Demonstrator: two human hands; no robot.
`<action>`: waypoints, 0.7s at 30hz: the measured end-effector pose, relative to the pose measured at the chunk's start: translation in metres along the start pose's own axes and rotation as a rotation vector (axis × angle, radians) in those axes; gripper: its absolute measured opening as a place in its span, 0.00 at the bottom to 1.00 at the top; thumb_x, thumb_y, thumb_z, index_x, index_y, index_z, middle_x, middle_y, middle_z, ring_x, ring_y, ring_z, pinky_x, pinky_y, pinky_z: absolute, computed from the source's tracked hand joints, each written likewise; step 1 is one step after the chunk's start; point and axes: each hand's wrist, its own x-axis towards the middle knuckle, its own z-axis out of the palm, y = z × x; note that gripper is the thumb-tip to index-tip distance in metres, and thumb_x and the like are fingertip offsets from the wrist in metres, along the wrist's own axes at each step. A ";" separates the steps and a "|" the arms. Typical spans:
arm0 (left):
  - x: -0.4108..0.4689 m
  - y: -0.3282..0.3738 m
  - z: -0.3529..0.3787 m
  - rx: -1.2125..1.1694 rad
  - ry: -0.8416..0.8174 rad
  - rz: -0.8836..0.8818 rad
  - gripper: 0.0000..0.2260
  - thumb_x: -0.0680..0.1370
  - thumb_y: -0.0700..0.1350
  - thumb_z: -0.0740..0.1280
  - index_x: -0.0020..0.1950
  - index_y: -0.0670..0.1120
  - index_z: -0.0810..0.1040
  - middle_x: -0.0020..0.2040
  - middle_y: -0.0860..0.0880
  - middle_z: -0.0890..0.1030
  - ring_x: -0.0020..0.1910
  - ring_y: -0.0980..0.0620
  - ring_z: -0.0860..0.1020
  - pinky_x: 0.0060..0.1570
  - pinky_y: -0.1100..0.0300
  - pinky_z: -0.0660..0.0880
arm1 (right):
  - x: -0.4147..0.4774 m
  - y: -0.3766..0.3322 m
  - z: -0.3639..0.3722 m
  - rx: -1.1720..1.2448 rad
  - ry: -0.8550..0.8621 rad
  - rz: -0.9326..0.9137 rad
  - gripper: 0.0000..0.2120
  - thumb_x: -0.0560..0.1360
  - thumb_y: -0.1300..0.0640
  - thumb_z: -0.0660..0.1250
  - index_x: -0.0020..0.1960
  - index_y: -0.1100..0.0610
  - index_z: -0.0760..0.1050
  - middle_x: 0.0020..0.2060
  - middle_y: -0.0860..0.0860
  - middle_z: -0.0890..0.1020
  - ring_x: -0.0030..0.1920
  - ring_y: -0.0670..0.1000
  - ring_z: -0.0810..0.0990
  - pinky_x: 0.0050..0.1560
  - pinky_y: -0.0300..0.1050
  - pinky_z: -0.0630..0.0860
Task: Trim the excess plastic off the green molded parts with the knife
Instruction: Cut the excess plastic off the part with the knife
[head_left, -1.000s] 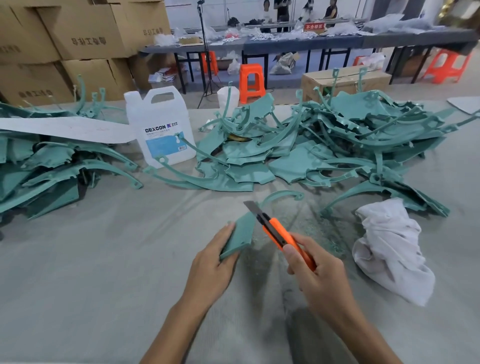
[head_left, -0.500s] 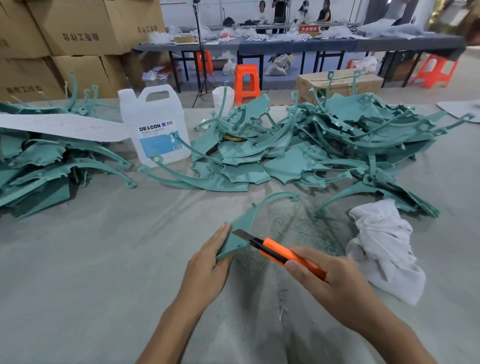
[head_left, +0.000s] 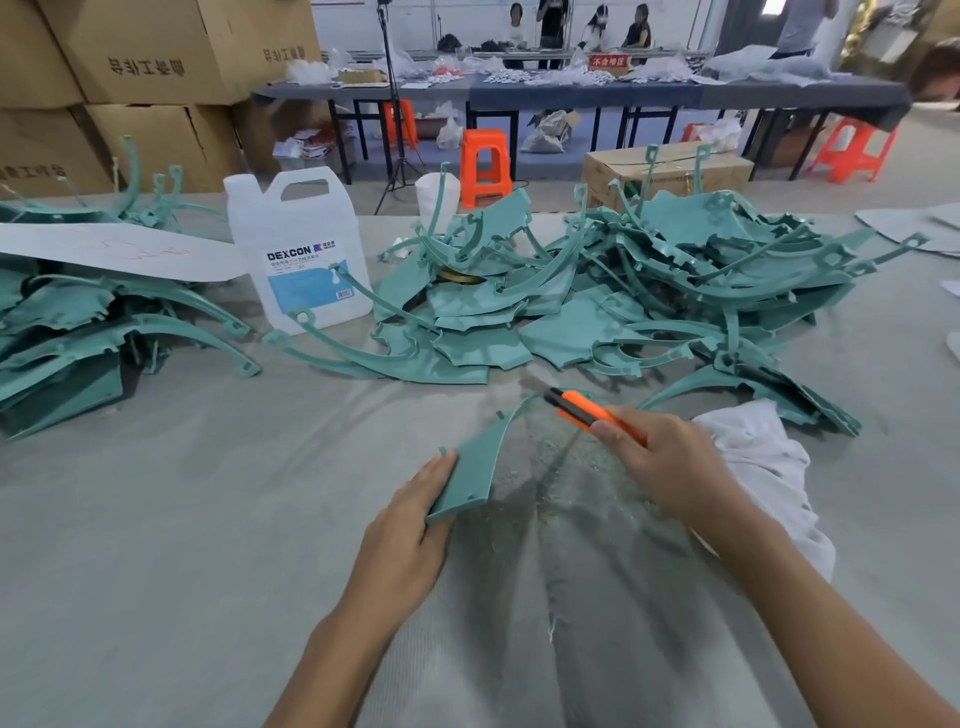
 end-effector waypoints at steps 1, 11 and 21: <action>-0.001 0.000 0.000 0.001 0.000 0.005 0.26 0.83 0.42 0.63 0.78 0.60 0.63 0.77 0.62 0.65 0.76 0.63 0.63 0.75 0.65 0.59 | 0.008 0.006 -0.001 -0.030 -0.016 0.043 0.12 0.81 0.39 0.59 0.51 0.41 0.80 0.28 0.46 0.77 0.32 0.50 0.78 0.31 0.45 0.68; -0.009 -0.004 -0.003 -0.014 0.007 0.010 0.27 0.83 0.43 0.63 0.73 0.70 0.61 0.75 0.66 0.64 0.74 0.67 0.62 0.73 0.69 0.58 | 0.040 0.043 -0.003 -0.331 -0.037 0.303 0.21 0.84 0.42 0.55 0.54 0.57 0.79 0.38 0.55 0.79 0.38 0.56 0.78 0.36 0.47 0.74; -0.009 -0.007 0.000 0.020 0.005 0.011 0.29 0.82 0.42 0.64 0.76 0.67 0.61 0.74 0.70 0.62 0.74 0.68 0.62 0.72 0.70 0.59 | -0.023 -0.020 -0.047 -0.026 -0.034 0.037 0.10 0.81 0.39 0.60 0.46 0.37 0.78 0.28 0.44 0.80 0.28 0.45 0.78 0.28 0.40 0.71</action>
